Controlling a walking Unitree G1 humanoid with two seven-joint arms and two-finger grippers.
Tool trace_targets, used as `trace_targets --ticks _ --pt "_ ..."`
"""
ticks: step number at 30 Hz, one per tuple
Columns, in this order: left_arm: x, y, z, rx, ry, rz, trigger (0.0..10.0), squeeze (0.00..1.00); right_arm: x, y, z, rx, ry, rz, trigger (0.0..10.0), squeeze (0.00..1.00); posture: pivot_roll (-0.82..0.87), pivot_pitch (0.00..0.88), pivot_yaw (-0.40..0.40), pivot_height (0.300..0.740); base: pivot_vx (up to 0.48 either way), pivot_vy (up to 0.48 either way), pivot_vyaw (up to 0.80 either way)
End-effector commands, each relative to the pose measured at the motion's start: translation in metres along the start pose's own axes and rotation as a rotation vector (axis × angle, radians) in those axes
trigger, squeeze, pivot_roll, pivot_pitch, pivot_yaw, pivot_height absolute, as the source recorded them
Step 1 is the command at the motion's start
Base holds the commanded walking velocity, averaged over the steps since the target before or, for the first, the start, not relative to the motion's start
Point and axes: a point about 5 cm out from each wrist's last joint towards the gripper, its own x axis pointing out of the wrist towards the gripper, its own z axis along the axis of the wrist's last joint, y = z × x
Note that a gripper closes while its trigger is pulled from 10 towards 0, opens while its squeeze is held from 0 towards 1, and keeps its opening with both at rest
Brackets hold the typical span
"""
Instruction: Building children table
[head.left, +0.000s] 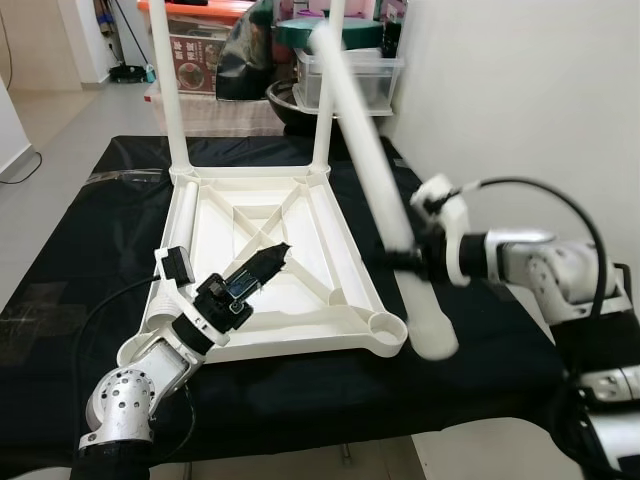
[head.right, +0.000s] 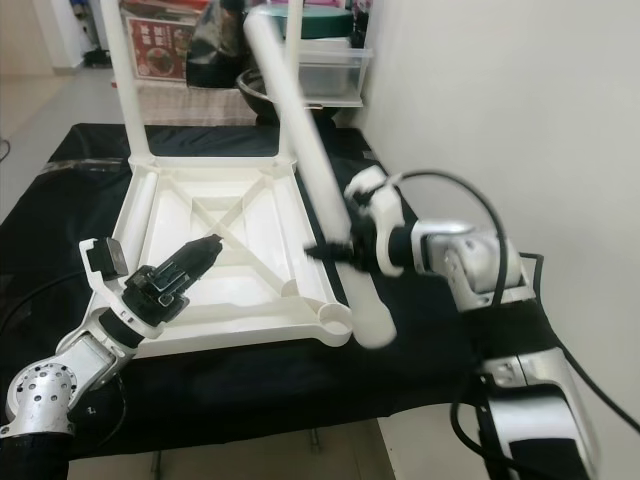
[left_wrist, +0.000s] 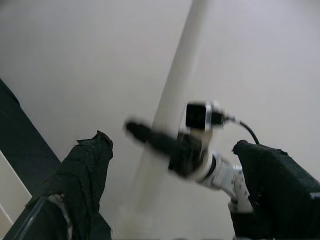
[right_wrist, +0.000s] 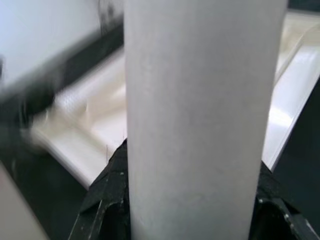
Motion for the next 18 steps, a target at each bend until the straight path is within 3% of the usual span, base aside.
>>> trace_targets --ticks 1,7,11,18 --pt "-0.002 0.000 0.000 -0.003 0.020 0.002 10.0 0.00 -0.007 -0.010 0.023 0.124 -0.204 -0.051 0.0 0.00 0.01 0.000 -0.104 0.740 0.000 0.000 0.00" --pt "-0.005 0.001 0.000 0.007 0.031 0.016 10.0 0.00 0.000 -0.005 0.024 0.234 -0.343 -0.016 0.0 0.00 0.03 0.000 -0.102 0.740 0.000 0.000 0.00" --pt "-0.006 0.000 0.000 0.011 0.036 0.018 10.0 0.00 0.005 0.002 0.018 0.276 -0.379 0.007 0.0 0.00 0.03 0.000 -0.098 0.740 0.000 0.000 0.00" --pt "-0.007 0.001 0.001 0.020 0.042 0.023 10.0 0.00 0.003 -0.001 0.016 0.324 -0.429 -0.019 0.0 0.00 0.02 0.000 -0.087 0.740 0.000 0.000 0.00"
